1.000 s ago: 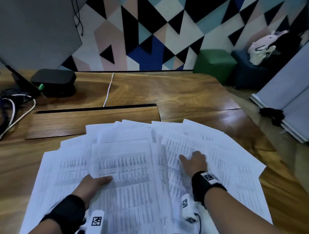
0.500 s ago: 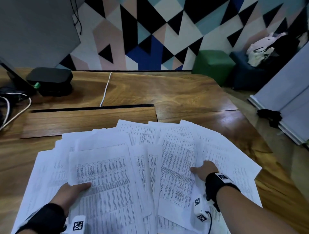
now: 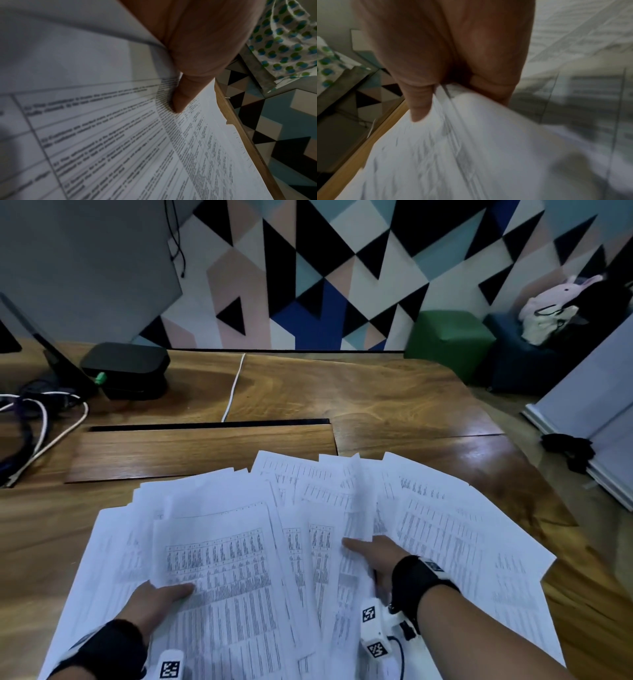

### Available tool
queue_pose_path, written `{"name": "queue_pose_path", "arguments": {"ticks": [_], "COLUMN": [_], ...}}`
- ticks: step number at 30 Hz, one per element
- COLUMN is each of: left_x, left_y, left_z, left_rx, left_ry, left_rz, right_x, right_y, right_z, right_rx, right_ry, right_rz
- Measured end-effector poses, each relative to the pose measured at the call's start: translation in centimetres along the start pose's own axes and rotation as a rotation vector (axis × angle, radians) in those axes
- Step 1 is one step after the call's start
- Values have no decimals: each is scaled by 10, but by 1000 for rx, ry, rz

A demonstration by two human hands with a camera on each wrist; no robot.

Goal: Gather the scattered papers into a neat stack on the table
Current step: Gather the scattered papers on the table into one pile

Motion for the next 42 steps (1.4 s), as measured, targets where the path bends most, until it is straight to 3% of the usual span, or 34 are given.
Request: {"name": "queue_pose_path", "arguments": {"ticks": [6, 9, 16, 23, 31, 37, 39, 42], "left_x": [-18, -25, -27, -13, 16, 23, 29, 50], "left_y": [3, 5, 11, 21, -16, -36, -41, -53], "left_z": [-15, -24, -23, -23, -19, -23, -19, 16], "left_rx": [-36, -65, -78, 3, -57, -80, -98, -114], "left_ry": [40, 50, 47, -44, -65, -88, -87, -34], "left_rz": [5, -1, 18, 11, 70, 2, -9, 50], "right_x": [-4, -8, -14, -77, -120, -162, -174, -160], "right_y": [-68, -76, 5, 65, 69, 86, 86, 66], "right_z": [12, 12, 22, 64, 72, 103, 110, 97], "right_rx": [-29, 9, 92, -62, -80, -201, -210, -144], "right_ry": [47, 99, 148, 336, 438, 509, 544, 472], "right_rz": [-2, -1, -325, -506, -512, -704, -689, -575]}}
Point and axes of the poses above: each hand's wrist, its own z-axis away from the middle knuckle, its own y-axis out of the back of the hand, x = y × z, the point moved 7 cm from there along -z, towards the middle knuckle, and after that the axes turned 2 degrees about y, right-handed, at the moved point
